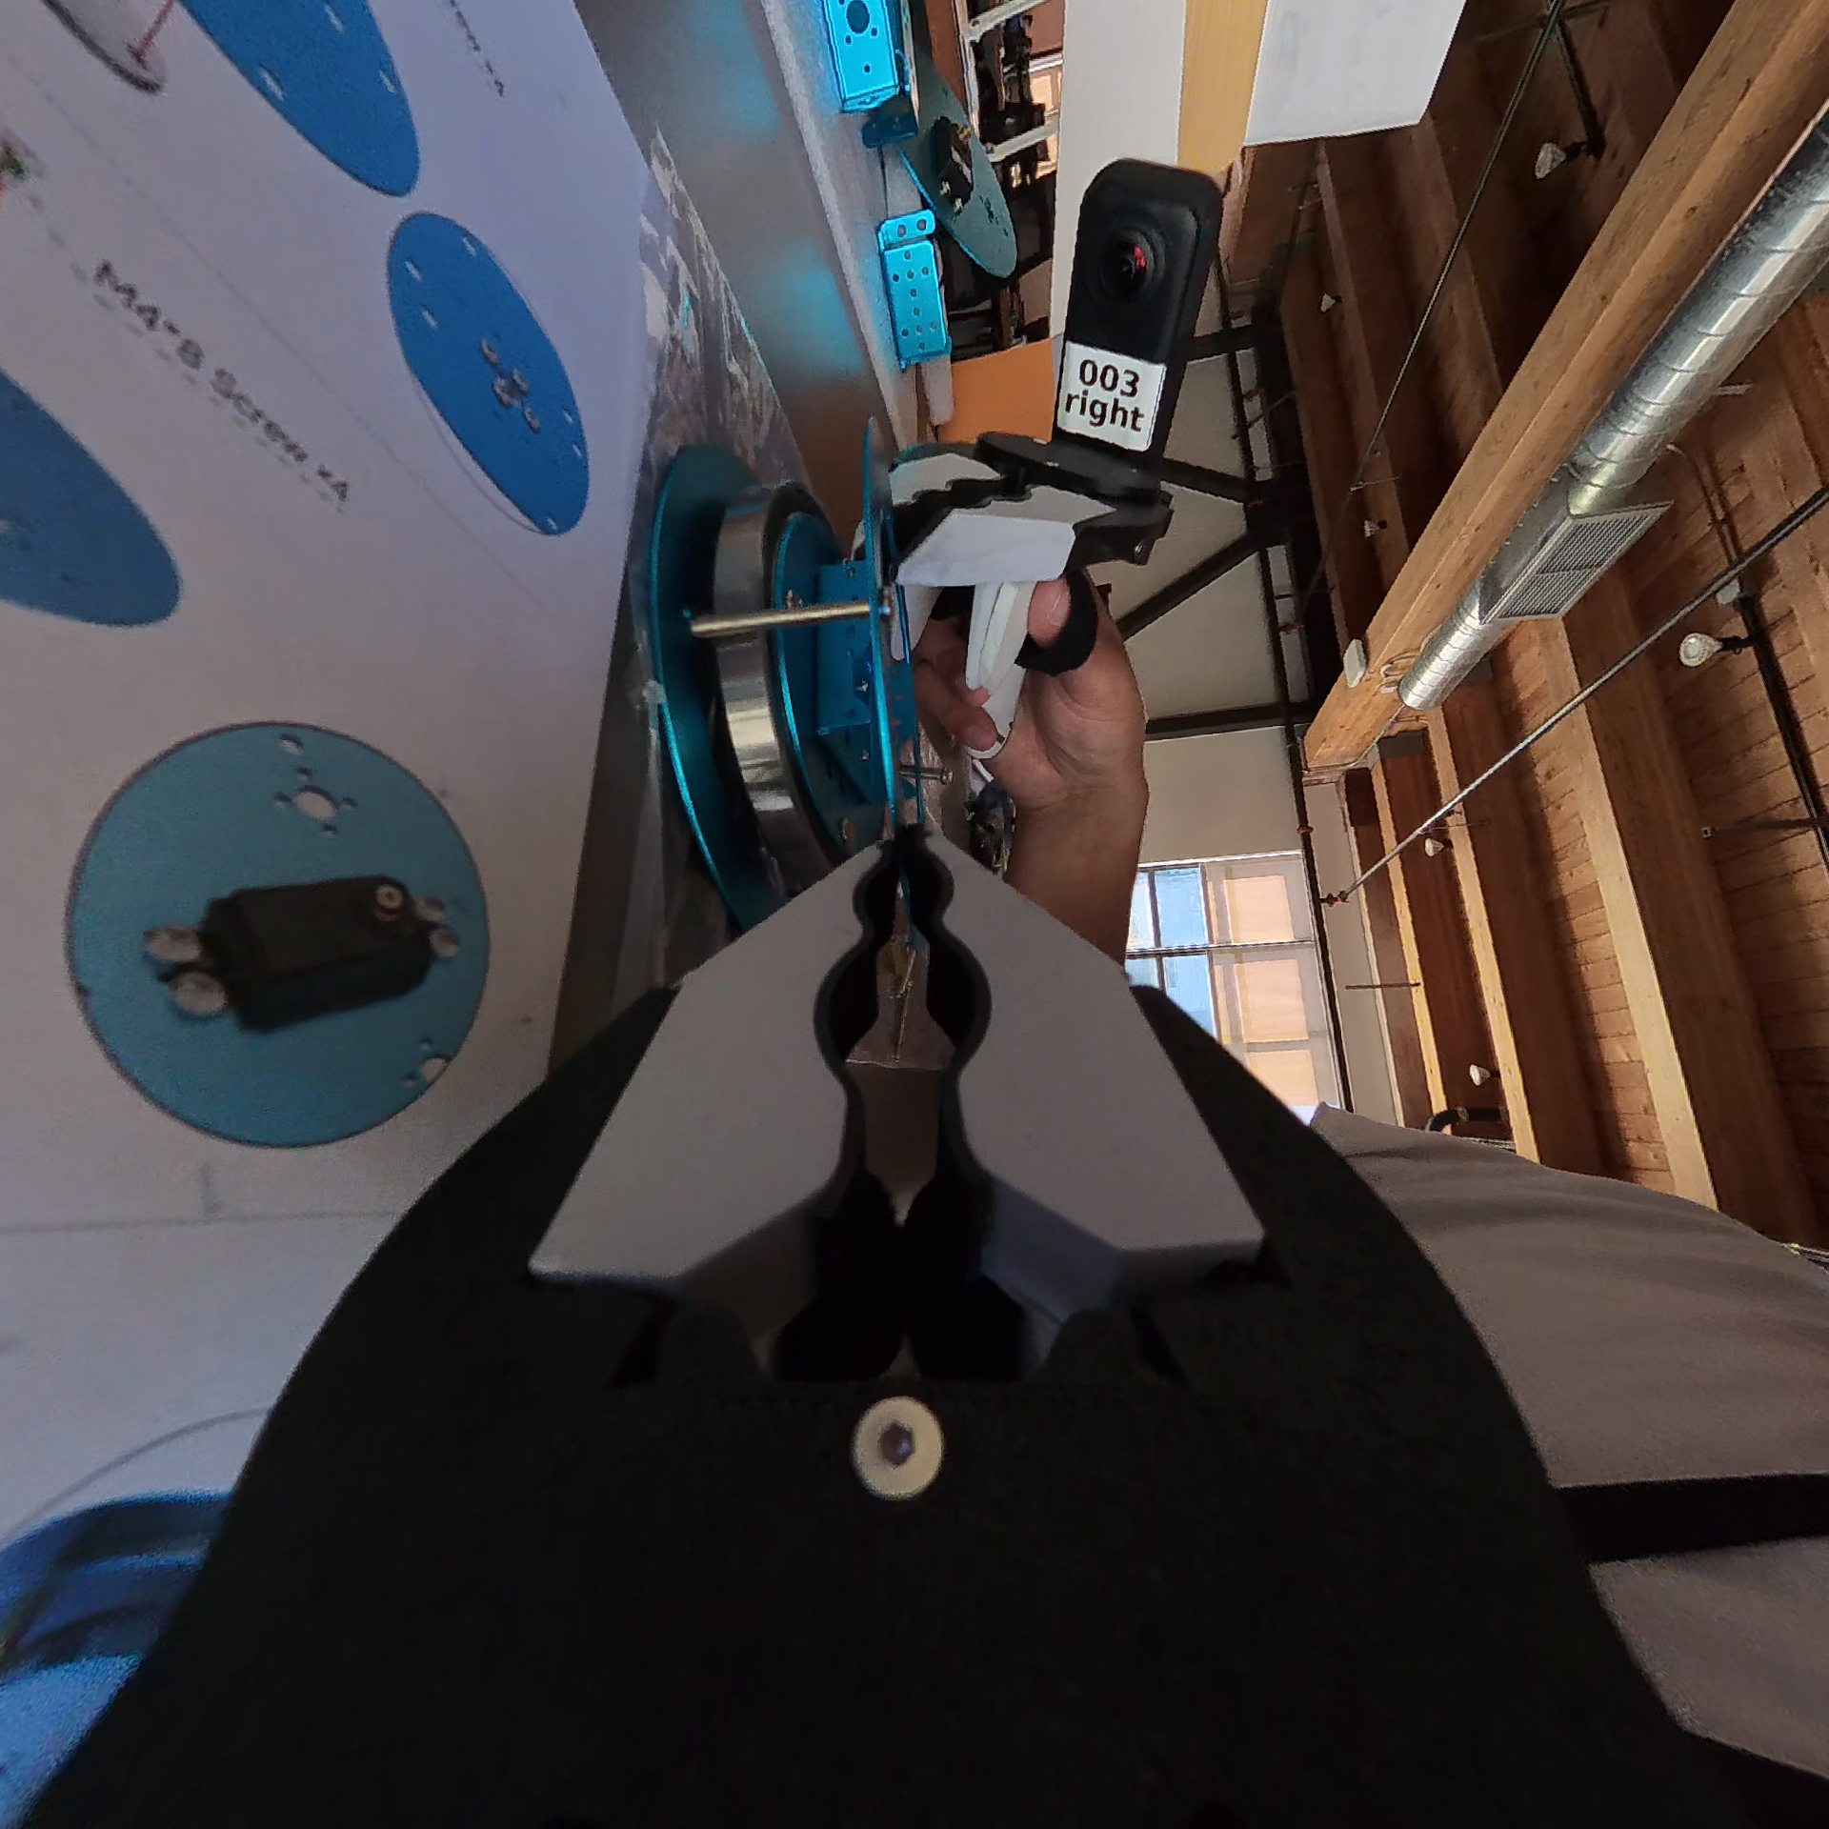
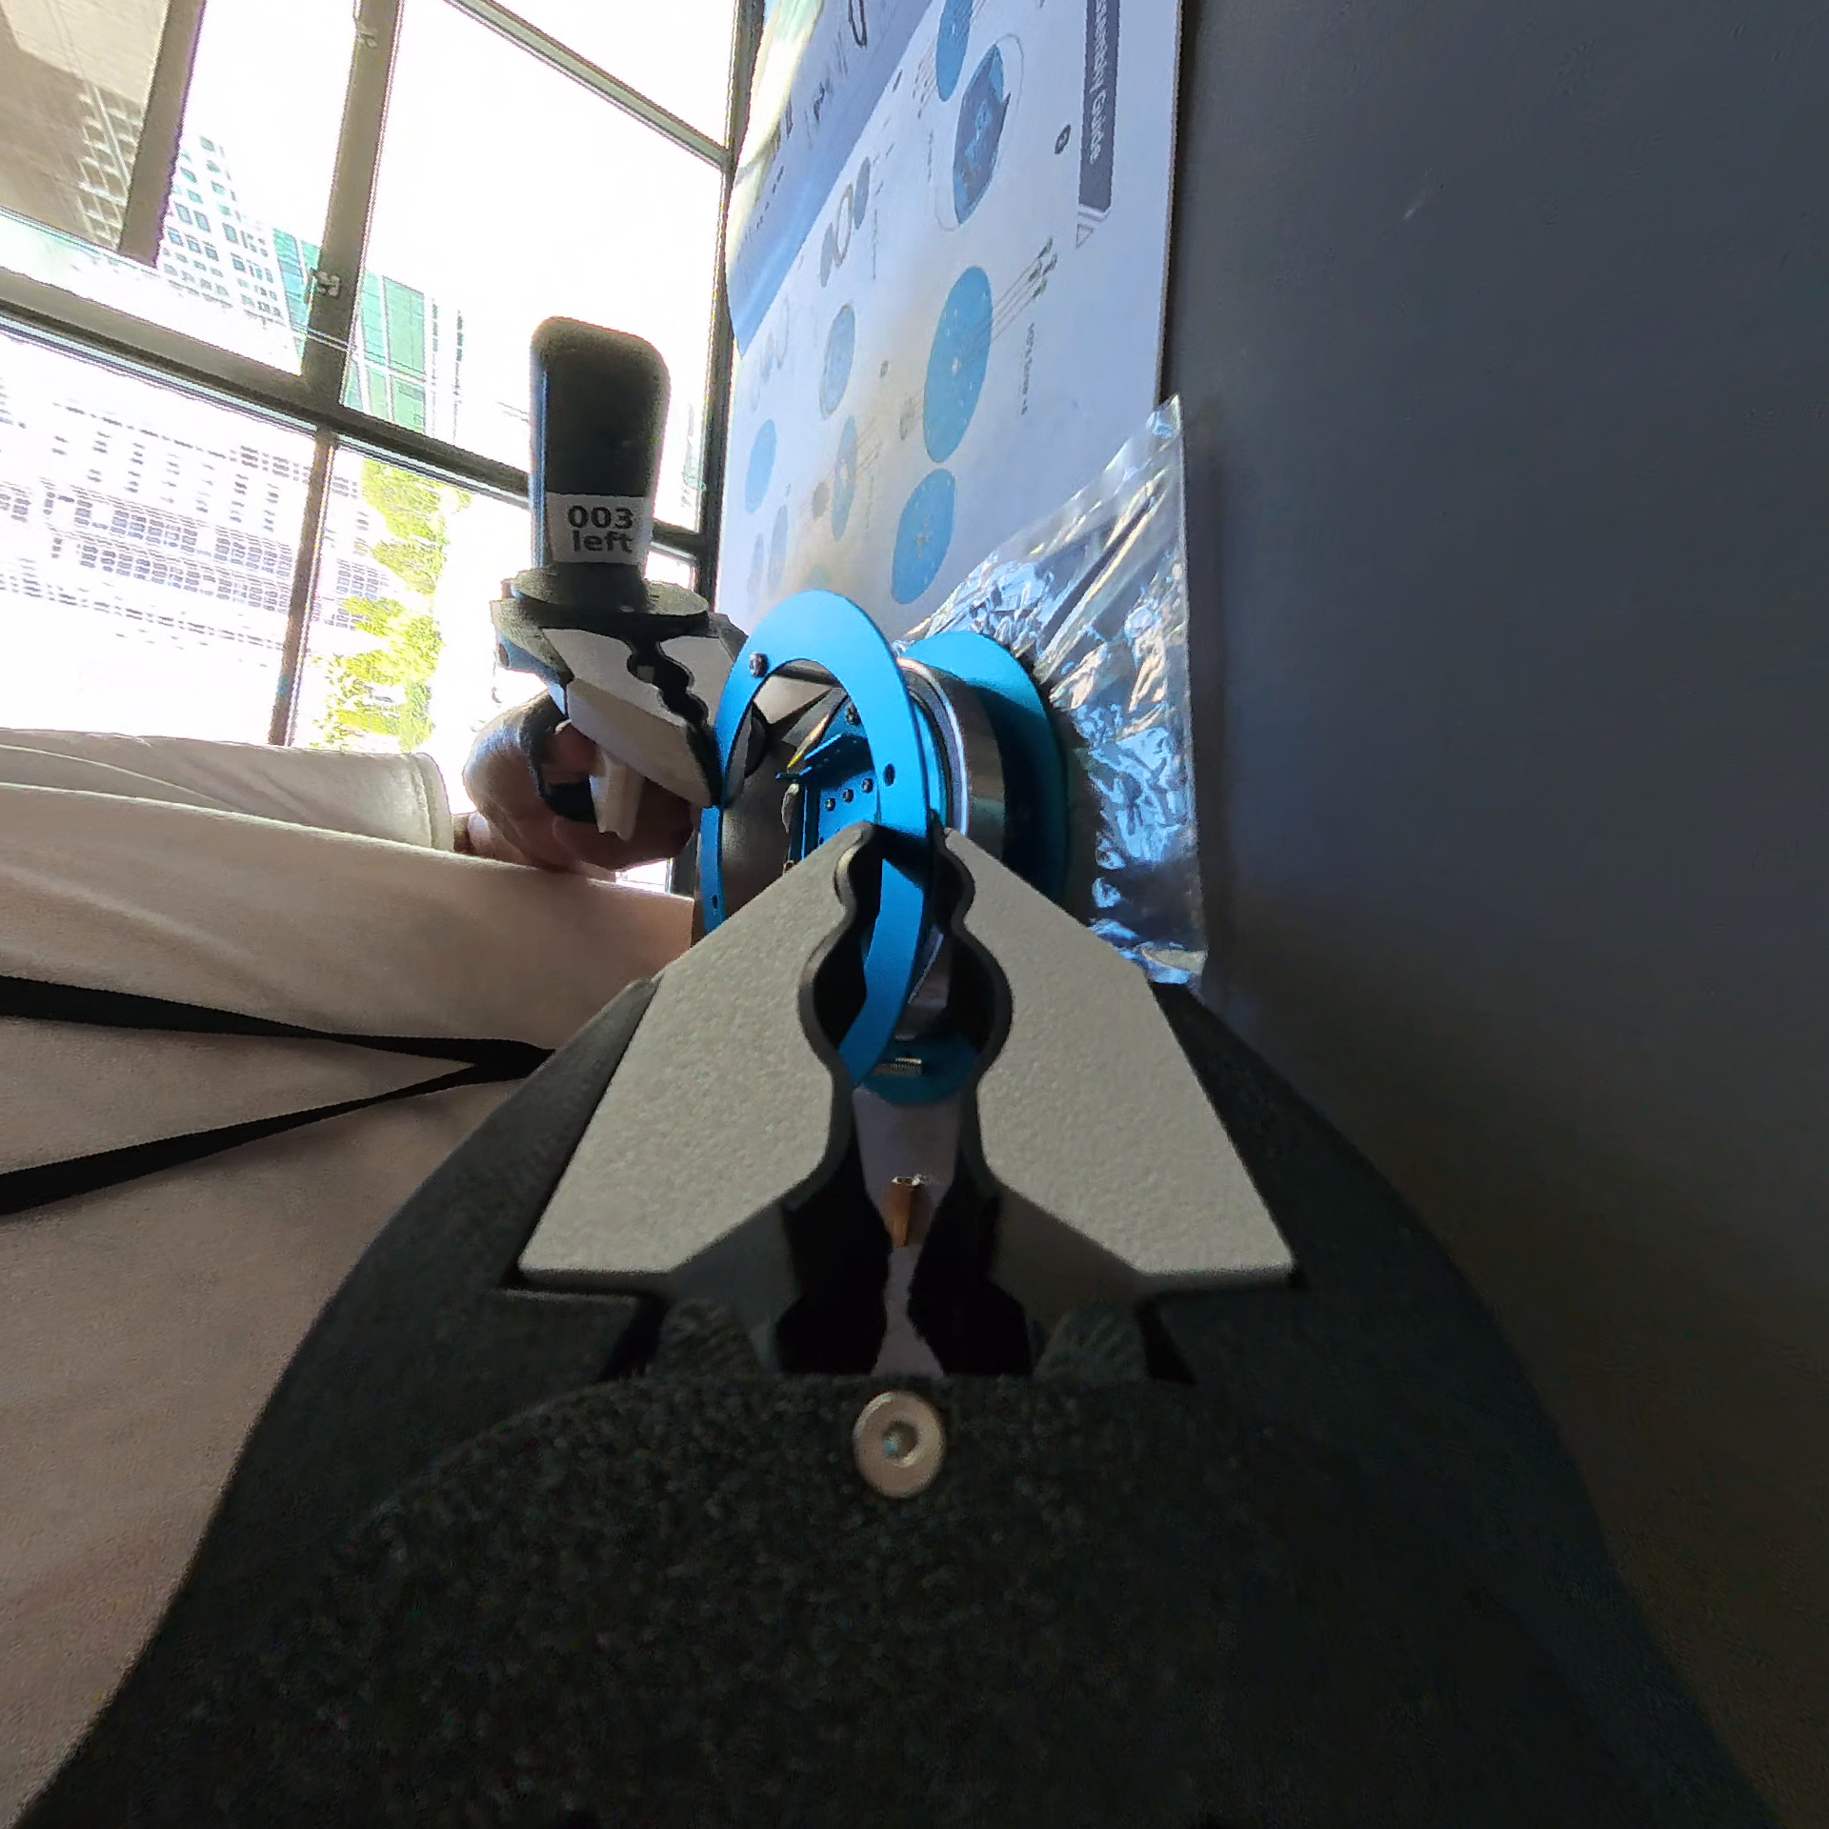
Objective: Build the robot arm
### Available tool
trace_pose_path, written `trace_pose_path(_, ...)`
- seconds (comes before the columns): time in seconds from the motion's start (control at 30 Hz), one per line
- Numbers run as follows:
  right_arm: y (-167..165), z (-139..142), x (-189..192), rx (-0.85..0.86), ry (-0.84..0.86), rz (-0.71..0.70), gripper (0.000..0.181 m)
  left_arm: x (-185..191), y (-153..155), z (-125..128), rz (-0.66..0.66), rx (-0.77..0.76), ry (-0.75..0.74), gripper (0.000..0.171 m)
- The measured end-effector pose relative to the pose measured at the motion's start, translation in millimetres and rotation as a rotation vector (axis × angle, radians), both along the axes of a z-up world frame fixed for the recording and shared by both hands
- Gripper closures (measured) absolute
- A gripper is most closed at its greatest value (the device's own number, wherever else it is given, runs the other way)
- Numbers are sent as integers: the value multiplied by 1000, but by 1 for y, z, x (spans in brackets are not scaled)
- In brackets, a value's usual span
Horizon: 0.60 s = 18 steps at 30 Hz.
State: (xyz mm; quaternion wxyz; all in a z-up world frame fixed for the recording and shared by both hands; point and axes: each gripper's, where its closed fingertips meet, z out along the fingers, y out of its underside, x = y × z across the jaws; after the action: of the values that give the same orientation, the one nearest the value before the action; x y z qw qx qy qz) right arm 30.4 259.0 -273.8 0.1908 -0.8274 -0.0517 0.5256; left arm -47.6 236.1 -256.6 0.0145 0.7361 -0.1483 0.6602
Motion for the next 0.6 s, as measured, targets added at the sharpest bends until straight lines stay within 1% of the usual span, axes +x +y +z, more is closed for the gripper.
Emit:
trace_pose_path(0.33,-3,3,-3,-1,12,6,173,-2,-2,7,-7,7,-22,171)
trace_pose_path(0.4,-5,8,-2,-1,25,-8,174,0,-4,10,-11,-23,-50,171)
trace_pose_path(0.5,-10,23,1,9,79,-41,176,2,-9,15,-30,-39,-87,171)
trace_pose_path(0.6,-15,30,3,-9,164,-66,178,4,-10,17,-37,-26,-109,171)
